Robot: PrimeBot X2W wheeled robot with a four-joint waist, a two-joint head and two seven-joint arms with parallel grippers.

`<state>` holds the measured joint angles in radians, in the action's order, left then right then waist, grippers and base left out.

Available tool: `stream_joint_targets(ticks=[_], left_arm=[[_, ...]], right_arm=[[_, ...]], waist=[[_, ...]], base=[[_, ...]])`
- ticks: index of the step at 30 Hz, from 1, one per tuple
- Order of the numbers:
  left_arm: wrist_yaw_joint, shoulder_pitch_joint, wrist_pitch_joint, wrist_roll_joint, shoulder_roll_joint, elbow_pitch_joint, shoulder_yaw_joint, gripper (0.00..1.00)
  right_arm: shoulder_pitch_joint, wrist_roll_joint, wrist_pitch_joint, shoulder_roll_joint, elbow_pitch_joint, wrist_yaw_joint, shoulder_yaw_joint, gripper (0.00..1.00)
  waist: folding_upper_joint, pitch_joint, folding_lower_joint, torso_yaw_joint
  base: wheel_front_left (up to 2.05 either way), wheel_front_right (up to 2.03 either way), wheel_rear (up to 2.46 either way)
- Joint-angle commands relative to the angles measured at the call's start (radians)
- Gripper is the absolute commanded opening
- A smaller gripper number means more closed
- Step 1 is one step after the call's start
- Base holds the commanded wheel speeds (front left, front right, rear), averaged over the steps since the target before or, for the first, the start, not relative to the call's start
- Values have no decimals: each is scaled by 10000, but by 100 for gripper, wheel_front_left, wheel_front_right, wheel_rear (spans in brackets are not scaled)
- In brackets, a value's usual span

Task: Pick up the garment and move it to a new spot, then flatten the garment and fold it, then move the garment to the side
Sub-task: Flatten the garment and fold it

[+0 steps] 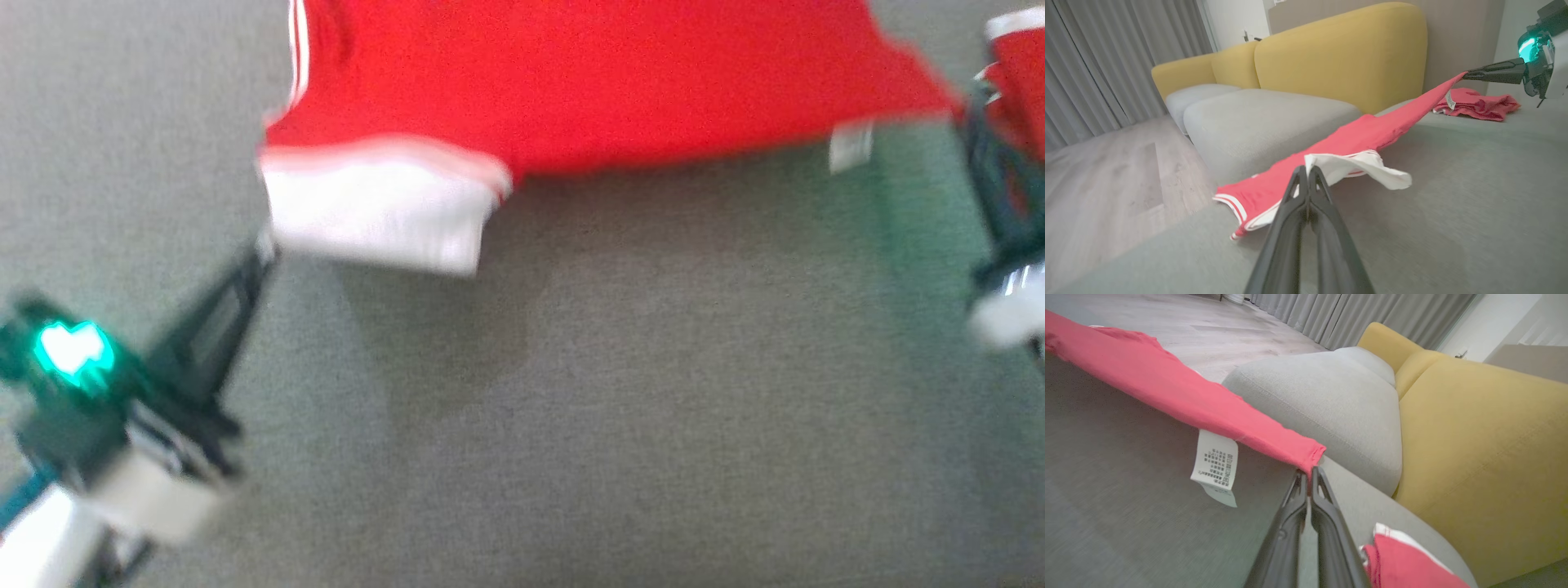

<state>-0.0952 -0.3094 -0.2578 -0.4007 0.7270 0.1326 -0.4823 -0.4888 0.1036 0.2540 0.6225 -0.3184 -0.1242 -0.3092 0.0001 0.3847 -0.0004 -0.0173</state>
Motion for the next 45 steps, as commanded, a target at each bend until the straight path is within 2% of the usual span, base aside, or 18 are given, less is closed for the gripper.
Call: stream_joint_targets(ticks=[1, 5, 9, 12, 16, 20, 25, 30, 38, 45], left_arm=[[62, 258, -39, 27, 254, 356, 650, 0], [27, 1920, -39, -32, -50, 454, 738, 0], [-93, 3295, -39, -327, -114, 703, 817, 0], [-185, 3956, -39, -586, 31, 1083, 902, 0], [-262, 3955, -39, -782, 154, 1424, 1148, 0], [-316, 3063, -39, -699, 355, 1351, 1054, 0], [-346, 1194, -12, -741, 522, 799, 766, 0], [-351, -899, 98, -803, 815, 141, 69, 0], [-353, -4076, 215, -1050, 1042, -1321, -916, 0], [-354, -5609, 165, -1353, 1029, -2520, -1722, 0]], right_arm=[[734, 13, 76, 248, 477, -65, 222, 0], [2659, -159, 76, 44, 1139, -65, 928, 0], [4174, -297, 77, -188, 1779, -65, 1642, 0], [4828, -319, 30, -264, 2168, -65, 1882, 0], [4904, -191, -140, -309, 2330, -65, 1974, 0], [4390, -72, -380, -362, 2295, -65, 1839, 0], [3269, 9, -662, -430, 2003, -65, 1527, 0], [1945, 94, -817, -409, 1457, -65, 1072, 0], [-167, 318, -583, -245, 25, -65, 139, 0], [-1570, 469, -274, -399, -1171, -65, -547, 0]], waist=[[-1, -456, 4, -95], [-1, -856, 4, -134], [-1, -1126, 4, -232], [-1, -1208, 4, -291], [-1, -1161, 4, -310], [-1, -818, 4, -337], [-1, -216, 4, -400], [-1, 387, 4, -448], [-1, 1203, 4, -473], [-1, 1653, 4, -548]], base=[[0, 0, 0], [0, 0, 0], [0, 0, 0], [0, 0, 0], [0, 0, 0], [0, 0, 0], [0, 0, 0], [0, 0, 0], [0, 0, 0], [0, 0, 0]])
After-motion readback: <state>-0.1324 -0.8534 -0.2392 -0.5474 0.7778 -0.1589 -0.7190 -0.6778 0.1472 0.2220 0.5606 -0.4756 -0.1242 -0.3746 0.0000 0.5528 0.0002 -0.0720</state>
